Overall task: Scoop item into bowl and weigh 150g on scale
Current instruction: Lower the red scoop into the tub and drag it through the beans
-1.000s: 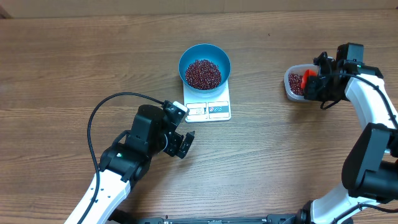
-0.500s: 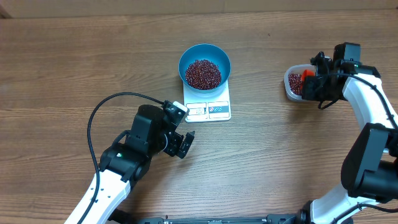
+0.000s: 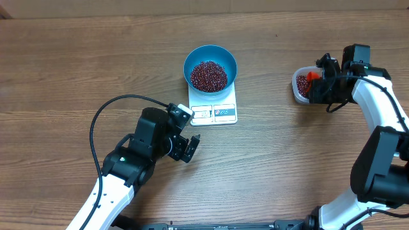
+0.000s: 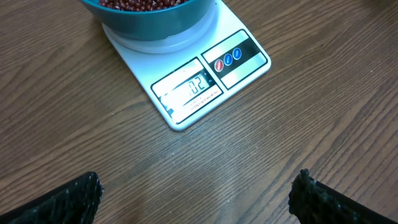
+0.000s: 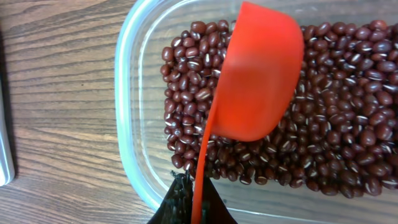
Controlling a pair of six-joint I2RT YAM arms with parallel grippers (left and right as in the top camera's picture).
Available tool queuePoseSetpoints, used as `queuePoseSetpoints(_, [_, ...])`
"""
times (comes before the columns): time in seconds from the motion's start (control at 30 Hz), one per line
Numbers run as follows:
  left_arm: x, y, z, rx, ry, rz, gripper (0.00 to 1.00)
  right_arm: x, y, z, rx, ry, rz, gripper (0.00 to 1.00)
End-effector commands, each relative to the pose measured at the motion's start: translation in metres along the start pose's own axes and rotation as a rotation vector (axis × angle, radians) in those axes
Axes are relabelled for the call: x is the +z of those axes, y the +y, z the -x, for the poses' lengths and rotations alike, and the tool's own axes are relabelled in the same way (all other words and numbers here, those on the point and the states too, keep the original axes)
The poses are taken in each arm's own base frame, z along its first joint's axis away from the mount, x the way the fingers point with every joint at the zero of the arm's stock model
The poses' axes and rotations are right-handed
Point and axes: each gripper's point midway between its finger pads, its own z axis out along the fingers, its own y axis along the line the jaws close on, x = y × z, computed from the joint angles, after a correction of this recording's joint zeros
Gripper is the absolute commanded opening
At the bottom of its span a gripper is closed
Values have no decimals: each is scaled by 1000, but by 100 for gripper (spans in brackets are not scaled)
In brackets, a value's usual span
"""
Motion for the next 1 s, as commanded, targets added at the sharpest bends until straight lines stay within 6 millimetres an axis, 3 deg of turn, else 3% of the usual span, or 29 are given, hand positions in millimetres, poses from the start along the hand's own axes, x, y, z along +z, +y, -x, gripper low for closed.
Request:
queuePoseSetpoints(0.0, [1,2,-2,-12,7,8,100,13,19,-12,-27,44,95,4])
queuePoseSetpoints(0.37, [1,2,-2,-13,7,8,100,29,31,-21,5,89,199,4])
queuePoseSetpoints(0.67, [1,2,-2,-13,7,8,100,17,38,-19,62,76,308,4])
queuePoseSetpoints(0.97, [1,2,-2,-13,7,8,99,-7,19,-5,188,-20,426,4])
